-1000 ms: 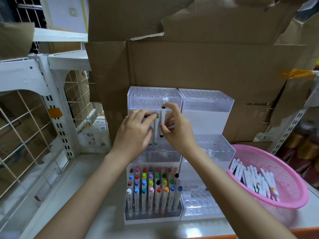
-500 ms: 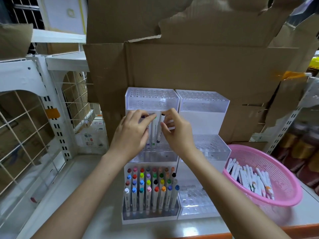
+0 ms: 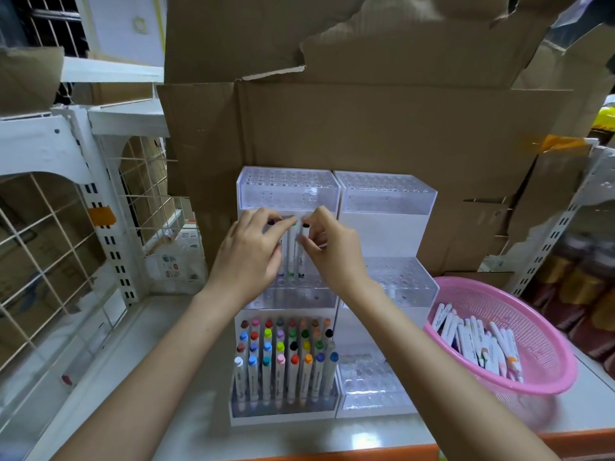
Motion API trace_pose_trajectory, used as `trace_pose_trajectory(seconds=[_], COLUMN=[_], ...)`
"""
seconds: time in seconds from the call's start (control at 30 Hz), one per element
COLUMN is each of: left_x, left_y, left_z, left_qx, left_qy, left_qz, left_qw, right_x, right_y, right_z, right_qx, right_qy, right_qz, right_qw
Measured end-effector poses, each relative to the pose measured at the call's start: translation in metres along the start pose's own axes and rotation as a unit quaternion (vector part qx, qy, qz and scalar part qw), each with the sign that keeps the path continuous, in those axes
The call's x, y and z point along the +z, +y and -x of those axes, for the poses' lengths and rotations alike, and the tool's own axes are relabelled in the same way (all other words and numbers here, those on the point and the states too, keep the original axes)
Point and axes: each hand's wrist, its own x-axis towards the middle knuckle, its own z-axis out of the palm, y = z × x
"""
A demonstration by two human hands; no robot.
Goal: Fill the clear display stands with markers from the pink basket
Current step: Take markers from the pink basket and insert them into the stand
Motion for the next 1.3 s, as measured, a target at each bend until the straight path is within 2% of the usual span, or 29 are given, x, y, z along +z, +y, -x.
trace_pose_trajectory(seconds=[0.17,0.33,0.43,0.53,0.63,0.7,0.93,1.07,1.17,1.3], left_x=[-0.002,-0.004,-0.003,0.006,0.023,0.036,0.092,0.120,0.146,0.178], left_y=[0.001,0.007,0.023,0.049,0.082,0.107,0.201,0.247,0.265,0.273], left_z=[-0.001,0.001,0.000,-0.003,-0.009,-0.015,-0.036,-0.043,-0.042,-0.037], left_qx=[-0.005,-0.011,-0.001,0.022,0.056,0.072,0.115,0.157,0.159,0.111], left_qy=[-0.005,-0.010,-0.025,-0.036,-0.052,-0.073,-0.113,-0.125,-0.186,-0.313], left_qz=[0.001,-0.008,-0.019,-0.006,0.015,0.033,0.091,0.111,0.091,0.035], left_qw=[1.000,1.000,1.000,0.999,0.997,0.994,0.983,0.973,0.965,0.942], right_x=[0.000,-0.012,-0.032,-0.058,-0.087,-0.108,-0.189,-0.221,-0.238,-0.244], right_y=[0.001,0.005,0.011,0.023,0.042,0.056,0.108,0.138,0.156,0.179], right_z=[0.003,0.009,0.016,0.030,0.051,0.065,0.113,0.134,0.147,0.153], right_qx=[0.006,-0.013,-0.006,0.008,0.007,0.031,0.145,0.217,0.269,0.307], right_qy=[0.001,-0.045,-0.033,-0.031,-0.037,-0.040,-0.055,-0.110,-0.190,-0.266], right_qz=[-0.012,0.005,0.024,0.091,0.210,0.252,0.294,0.316,0.330,0.330], right_qw=[1.000,0.999,0.999,0.995,0.977,0.966,0.943,0.917,0.885,0.852])
